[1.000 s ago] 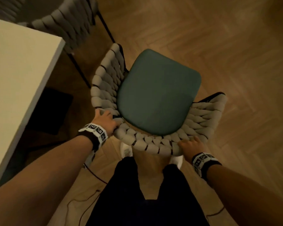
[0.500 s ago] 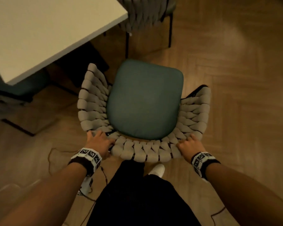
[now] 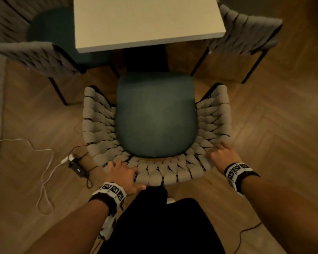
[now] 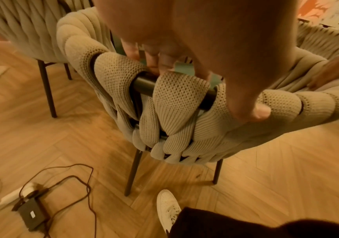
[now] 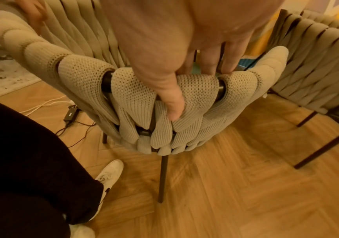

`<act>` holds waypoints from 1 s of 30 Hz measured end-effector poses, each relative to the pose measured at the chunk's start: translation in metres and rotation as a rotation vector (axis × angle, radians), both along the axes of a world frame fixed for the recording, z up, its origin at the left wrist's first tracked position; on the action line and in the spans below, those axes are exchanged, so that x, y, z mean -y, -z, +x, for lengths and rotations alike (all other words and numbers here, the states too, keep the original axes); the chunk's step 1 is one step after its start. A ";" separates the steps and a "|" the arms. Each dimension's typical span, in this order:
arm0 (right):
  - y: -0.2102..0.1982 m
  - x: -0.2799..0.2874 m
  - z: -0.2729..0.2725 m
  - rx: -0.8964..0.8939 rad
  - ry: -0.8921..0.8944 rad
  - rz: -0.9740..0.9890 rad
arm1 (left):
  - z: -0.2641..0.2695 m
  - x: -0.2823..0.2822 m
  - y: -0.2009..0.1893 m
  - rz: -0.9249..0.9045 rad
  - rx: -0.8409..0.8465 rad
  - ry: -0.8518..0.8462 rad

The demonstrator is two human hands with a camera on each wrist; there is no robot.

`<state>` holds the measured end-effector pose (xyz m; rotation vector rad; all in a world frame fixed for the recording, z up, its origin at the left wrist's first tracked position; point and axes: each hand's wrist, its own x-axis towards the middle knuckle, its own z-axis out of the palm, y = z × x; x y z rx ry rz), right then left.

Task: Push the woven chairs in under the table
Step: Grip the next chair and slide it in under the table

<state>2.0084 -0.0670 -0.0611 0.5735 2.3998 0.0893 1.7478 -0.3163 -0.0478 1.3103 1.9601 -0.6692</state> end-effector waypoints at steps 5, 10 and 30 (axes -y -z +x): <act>-0.002 -0.027 -0.019 -0.021 -0.047 0.006 | 0.010 -0.006 -0.002 -0.014 -0.016 -0.104; -0.005 -0.046 -0.033 -0.001 -0.097 0.009 | 0.006 -0.016 0.000 0.014 -0.026 -0.138; -0.019 -0.100 -0.065 0.020 0.111 -0.120 | -0.014 -0.063 0.008 0.107 -0.170 -0.211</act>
